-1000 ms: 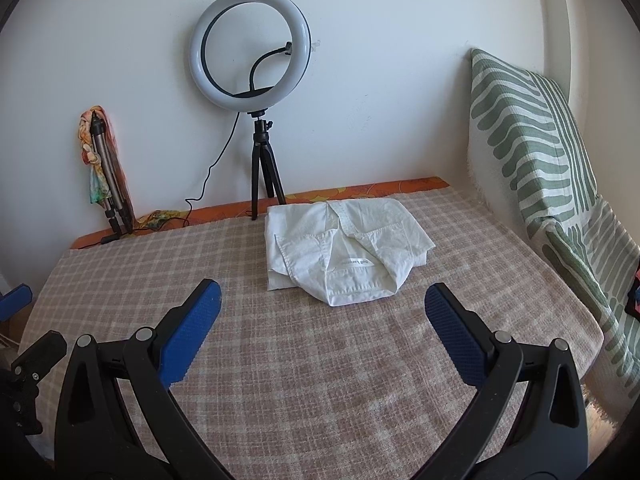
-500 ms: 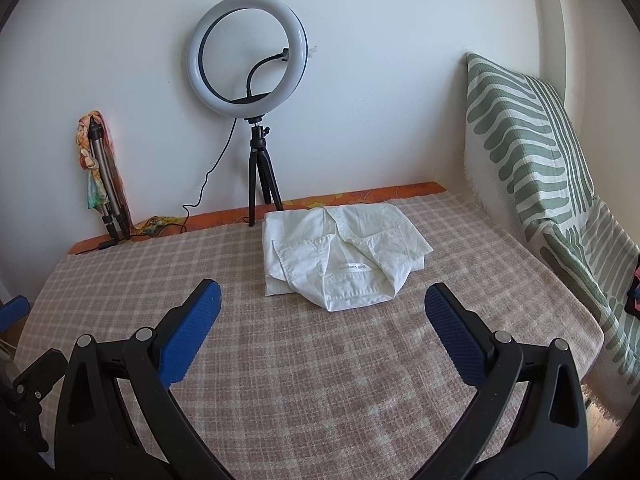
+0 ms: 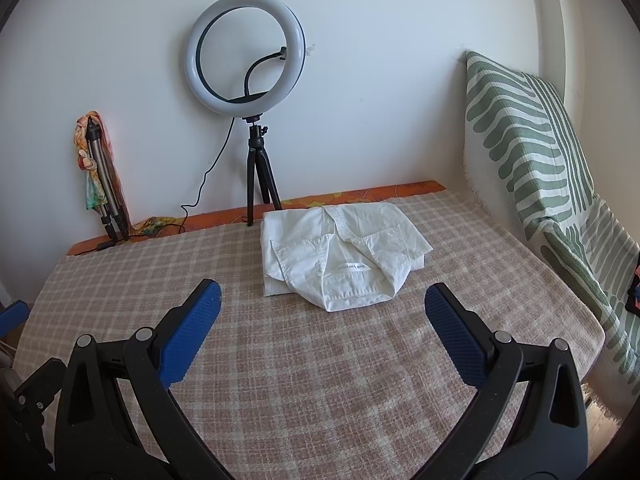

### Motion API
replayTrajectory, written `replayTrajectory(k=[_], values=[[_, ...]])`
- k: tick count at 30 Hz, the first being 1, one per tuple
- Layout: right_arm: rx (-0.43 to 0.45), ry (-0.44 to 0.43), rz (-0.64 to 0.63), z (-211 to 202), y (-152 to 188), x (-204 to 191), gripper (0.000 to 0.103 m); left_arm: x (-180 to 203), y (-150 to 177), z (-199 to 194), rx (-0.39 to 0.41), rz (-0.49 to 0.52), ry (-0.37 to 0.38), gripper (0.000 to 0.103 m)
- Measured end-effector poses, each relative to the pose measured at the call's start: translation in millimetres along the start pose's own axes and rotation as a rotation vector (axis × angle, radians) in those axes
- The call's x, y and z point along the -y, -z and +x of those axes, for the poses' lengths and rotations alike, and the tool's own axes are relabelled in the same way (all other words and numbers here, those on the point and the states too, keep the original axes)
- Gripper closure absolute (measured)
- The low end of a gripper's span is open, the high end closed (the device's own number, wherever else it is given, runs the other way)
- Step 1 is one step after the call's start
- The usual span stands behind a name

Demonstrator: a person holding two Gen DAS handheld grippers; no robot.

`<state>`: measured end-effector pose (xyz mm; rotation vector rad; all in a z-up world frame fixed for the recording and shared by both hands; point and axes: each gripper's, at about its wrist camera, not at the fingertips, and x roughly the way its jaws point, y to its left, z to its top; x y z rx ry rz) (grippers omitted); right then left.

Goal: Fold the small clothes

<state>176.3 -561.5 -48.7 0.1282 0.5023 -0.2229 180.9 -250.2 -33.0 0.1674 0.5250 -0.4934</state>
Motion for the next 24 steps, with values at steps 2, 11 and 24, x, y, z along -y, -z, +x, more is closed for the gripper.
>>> replayTrajectory(k=[2,11,24], values=[[0.000,0.002,-0.002,0.3,0.1,-0.1,0.000,0.1,0.2,-0.2,-0.001,-0.004,0.002,0.003],[-0.001,0.001,-0.002,-0.8,0.6,-1.8,0.000,1.0,0.9,-0.5,-0.002,-0.005,0.003,0.003],[-0.001,0.000,-0.002,0.5,0.7,-3.2,0.000,-0.1,-0.8,-2.0,0.000,-0.003,0.002,0.003]])
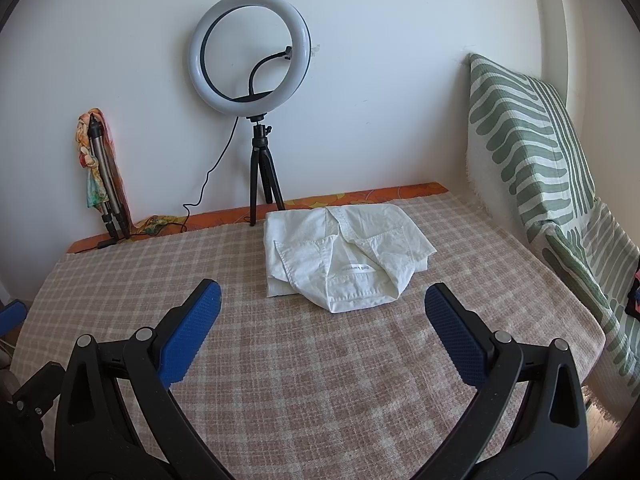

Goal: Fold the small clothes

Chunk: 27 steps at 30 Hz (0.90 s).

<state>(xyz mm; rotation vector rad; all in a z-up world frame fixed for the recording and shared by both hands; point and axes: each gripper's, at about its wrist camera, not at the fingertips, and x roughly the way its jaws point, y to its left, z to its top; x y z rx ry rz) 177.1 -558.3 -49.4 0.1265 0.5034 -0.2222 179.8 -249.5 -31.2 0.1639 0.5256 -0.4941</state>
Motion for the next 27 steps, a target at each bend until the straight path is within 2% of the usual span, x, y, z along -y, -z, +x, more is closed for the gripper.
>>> replayTrajectory(k=[27], values=[[-0.007,-0.007,-0.014,5.1,4.2,-4.8,0.000,-1.4,1.5,-1.1,-0.010,-0.013,-0.015,0.003]])
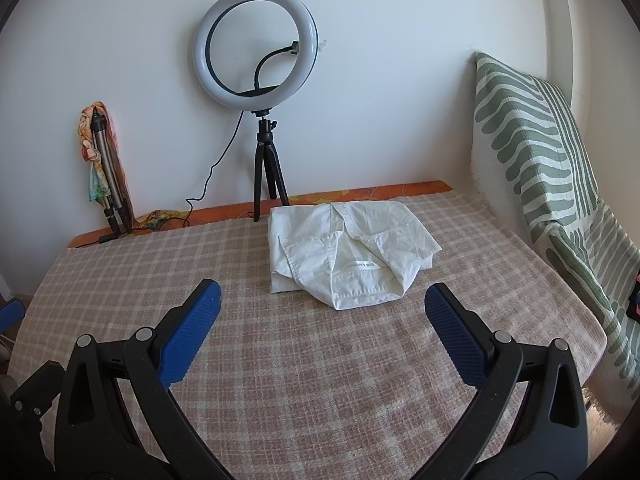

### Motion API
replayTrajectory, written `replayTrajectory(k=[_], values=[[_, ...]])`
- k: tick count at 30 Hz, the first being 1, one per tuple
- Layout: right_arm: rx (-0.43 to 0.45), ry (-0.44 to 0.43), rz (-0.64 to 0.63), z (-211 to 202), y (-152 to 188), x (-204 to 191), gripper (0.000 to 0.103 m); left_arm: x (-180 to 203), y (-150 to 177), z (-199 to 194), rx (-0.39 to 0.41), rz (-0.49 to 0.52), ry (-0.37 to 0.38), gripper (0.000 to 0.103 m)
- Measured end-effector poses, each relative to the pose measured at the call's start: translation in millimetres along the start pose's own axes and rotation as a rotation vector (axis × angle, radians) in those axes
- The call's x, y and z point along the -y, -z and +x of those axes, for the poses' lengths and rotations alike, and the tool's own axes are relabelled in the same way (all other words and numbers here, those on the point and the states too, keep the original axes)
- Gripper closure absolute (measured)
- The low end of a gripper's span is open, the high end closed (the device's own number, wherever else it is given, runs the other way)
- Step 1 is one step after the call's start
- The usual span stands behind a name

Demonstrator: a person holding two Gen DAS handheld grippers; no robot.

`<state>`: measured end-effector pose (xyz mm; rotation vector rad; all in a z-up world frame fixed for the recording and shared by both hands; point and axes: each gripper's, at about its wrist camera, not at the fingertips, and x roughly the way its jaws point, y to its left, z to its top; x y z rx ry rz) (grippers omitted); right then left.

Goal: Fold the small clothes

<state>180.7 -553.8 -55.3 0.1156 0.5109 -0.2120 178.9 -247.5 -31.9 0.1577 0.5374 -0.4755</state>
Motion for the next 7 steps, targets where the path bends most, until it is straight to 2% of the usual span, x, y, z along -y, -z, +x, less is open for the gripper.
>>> replayTrajectory(k=[7], values=[[-0.002,0.000,0.002,2.0,0.2,0.4,0.000,1.1,0.8,-2.6,0.010,0.006,-0.008,0.002]])
